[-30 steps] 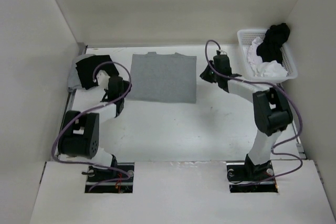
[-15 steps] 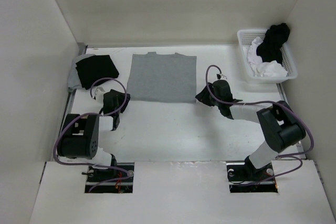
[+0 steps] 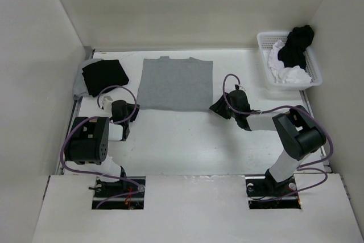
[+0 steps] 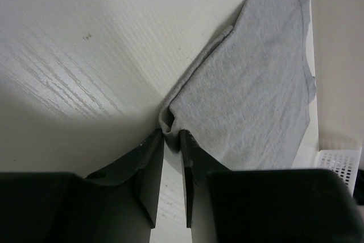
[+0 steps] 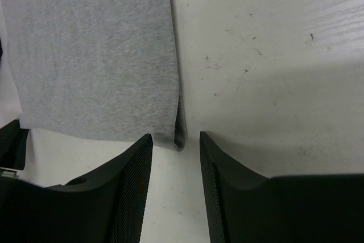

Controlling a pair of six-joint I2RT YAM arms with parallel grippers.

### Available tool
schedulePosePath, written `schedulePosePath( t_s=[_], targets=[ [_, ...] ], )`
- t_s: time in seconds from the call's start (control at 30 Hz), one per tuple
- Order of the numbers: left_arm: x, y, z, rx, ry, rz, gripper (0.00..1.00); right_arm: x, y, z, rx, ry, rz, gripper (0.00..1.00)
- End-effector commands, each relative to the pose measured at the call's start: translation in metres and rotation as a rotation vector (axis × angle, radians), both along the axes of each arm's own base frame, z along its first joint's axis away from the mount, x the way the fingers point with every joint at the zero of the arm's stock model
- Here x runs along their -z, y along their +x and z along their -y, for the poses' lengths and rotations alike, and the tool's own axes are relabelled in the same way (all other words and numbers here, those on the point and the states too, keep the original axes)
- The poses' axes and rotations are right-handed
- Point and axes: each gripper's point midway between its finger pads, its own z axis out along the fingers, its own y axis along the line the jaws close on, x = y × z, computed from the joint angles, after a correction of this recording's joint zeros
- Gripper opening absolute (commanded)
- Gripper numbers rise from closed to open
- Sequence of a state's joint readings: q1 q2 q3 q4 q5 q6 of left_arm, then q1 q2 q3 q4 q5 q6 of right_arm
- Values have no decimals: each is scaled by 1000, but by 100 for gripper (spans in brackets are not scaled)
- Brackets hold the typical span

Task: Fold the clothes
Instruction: Fold the tank top

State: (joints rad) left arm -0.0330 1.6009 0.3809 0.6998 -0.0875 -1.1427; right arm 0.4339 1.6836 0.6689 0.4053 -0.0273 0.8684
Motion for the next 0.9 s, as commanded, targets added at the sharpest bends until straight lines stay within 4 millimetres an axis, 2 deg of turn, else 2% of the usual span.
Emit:
schedulePosePath(
  t_s=[0.0, 0.2, 0.53, 0.7, 0.87],
  targets=[
    [-6, 4, -1, -8, -14, 28, 15, -11, 2, -9, -7, 45, 24, 44],
    [-5, 3, -2, -12, -12, 25, 11, 0, -7, -9, -15, 48, -14, 46],
    [-7, 3, -1, -9, -12, 30, 9, 8, -10, -19, -40, 91, -58, 39],
    [-6, 3, -1, -9, -12, 30, 8, 11, -2, -17, -4, 96, -40, 30],
    [-7, 4, 0, -7, -12, 33, 8, 7, 11, -11, 46, 69, -4, 32]
  ],
)
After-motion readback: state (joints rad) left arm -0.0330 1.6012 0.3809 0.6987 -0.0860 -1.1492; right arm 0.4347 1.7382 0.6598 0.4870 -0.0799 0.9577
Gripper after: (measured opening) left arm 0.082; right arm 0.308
